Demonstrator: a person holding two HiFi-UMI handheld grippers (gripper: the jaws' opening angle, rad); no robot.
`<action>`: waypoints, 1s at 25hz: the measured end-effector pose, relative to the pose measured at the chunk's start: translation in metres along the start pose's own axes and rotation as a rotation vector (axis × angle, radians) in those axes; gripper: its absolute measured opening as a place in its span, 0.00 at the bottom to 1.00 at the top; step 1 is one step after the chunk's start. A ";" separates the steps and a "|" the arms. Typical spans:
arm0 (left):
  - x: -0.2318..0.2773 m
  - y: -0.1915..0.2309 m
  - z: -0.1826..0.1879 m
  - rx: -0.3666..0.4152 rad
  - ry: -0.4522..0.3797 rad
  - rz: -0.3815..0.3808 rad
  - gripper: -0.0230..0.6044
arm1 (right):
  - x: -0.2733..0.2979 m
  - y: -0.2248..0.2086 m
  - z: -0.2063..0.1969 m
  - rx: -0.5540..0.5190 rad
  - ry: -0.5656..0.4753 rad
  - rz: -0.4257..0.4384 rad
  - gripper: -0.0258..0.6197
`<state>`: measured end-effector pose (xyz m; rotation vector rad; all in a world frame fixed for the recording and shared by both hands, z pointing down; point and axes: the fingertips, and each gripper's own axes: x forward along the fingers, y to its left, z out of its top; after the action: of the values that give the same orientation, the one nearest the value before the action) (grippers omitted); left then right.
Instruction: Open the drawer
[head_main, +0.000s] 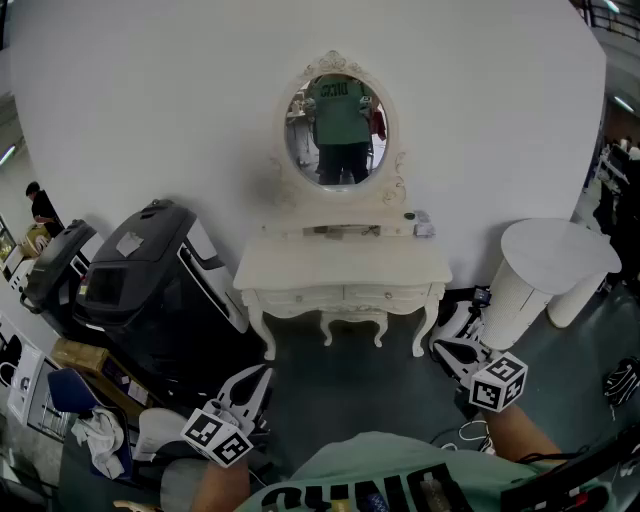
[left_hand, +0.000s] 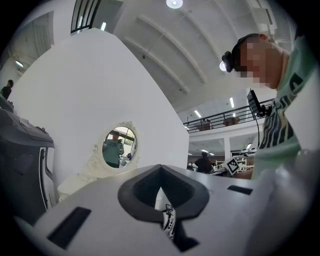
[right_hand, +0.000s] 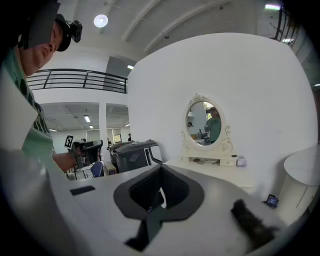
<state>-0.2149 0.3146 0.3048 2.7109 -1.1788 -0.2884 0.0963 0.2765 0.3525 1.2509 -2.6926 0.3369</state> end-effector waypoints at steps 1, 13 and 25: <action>-0.001 -0.001 0.000 -0.001 0.000 0.000 0.04 | -0.001 0.001 0.000 0.000 -0.001 0.000 0.06; -0.003 -0.006 -0.003 -0.011 0.005 -0.009 0.04 | -0.002 -0.002 -0.001 0.022 -0.010 -0.014 0.06; 0.037 -0.025 -0.012 -0.028 0.018 -0.056 0.04 | -0.032 -0.037 -0.002 0.018 -0.041 -0.073 0.06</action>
<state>-0.1696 0.3055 0.3065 2.7194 -1.0877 -0.2857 0.1451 0.2772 0.3524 1.3720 -2.6745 0.3304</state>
